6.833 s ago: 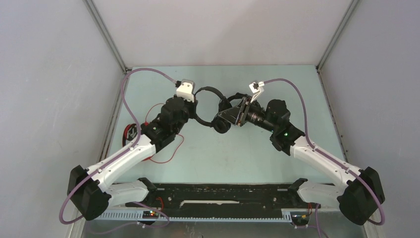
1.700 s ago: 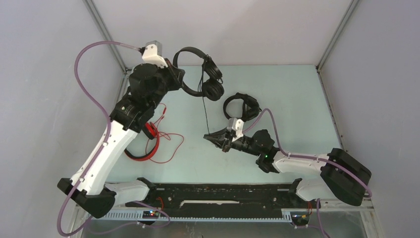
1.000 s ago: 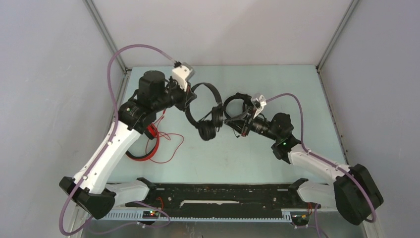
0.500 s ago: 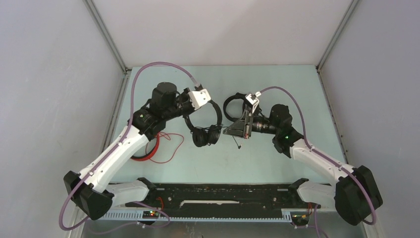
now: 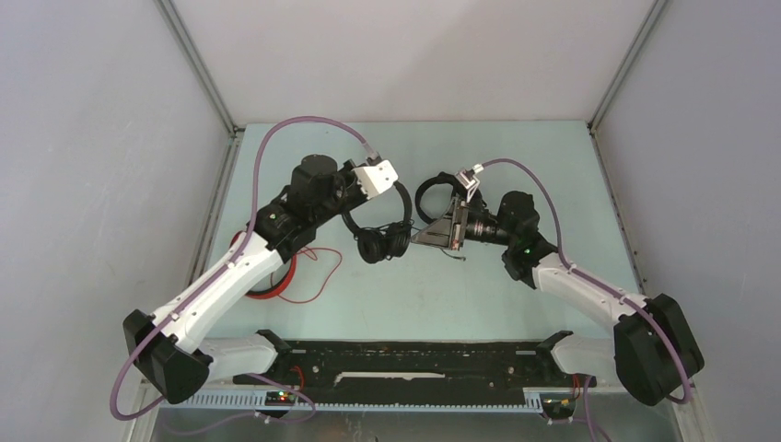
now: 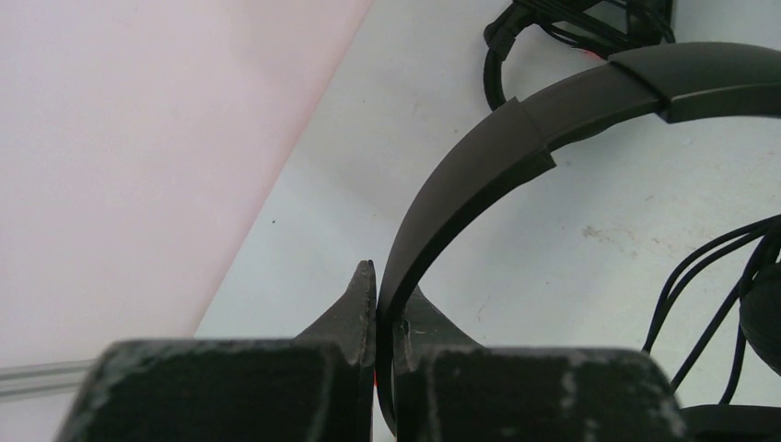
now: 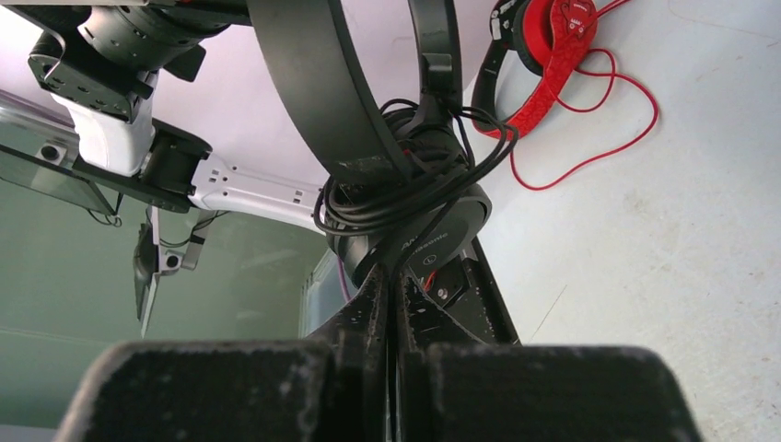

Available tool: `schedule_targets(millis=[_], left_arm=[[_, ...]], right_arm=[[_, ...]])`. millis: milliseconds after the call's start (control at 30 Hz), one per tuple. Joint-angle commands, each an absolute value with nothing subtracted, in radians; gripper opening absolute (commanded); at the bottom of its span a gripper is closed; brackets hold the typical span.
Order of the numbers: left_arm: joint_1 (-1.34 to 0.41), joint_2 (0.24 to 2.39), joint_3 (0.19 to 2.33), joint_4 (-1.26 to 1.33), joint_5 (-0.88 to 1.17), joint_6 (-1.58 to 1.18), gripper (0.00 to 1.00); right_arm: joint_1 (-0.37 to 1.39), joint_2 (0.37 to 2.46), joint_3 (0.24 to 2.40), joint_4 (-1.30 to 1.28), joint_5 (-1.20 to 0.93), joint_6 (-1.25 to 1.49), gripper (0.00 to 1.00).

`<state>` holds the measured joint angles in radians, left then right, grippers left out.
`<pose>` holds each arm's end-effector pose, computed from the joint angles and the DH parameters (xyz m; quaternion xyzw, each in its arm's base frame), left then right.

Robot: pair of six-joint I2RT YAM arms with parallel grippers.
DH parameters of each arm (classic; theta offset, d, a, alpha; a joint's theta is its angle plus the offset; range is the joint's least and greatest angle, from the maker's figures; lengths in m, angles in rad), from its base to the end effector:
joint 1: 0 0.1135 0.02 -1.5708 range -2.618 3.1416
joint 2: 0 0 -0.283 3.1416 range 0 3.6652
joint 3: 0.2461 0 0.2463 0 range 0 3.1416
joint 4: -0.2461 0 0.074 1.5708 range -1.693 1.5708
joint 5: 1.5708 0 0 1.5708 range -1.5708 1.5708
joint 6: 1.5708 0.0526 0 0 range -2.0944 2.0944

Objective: Wrap the headphones
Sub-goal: Wrap the headphones cable around the headphones.

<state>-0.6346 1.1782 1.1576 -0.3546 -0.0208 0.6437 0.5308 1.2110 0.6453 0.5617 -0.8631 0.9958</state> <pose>0.2177 -0.1589 0.3837 0.4883 0.6669 0.0112 0.5628 0.2060 0.1673 0.3006 -0.1389 0.6943 0.6573 0.2583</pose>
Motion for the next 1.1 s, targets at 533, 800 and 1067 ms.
schedule_targets(millis=[533, 800, 1067], left_arm=[[-0.647, 1.184, 1.105, -0.287, -0.189, 0.555, 0.00], [-0.650, 1.219, 1.132, -0.310, -0.298, 0.499, 0.00], [-0.650, 1.220, 1.129, -0.298, -0.323, 0.479, 0.00]], right_arm=[[0.575, 1.181, 0.767, 0.487, -0.762, 0.974, 0.01], [0.578, 1.198, 0.767, 0.505, -0.697, 1.024, 0.00], [0.580, 1.206, 0.767, 0.503, -0.701, 1.040, 0.09]])
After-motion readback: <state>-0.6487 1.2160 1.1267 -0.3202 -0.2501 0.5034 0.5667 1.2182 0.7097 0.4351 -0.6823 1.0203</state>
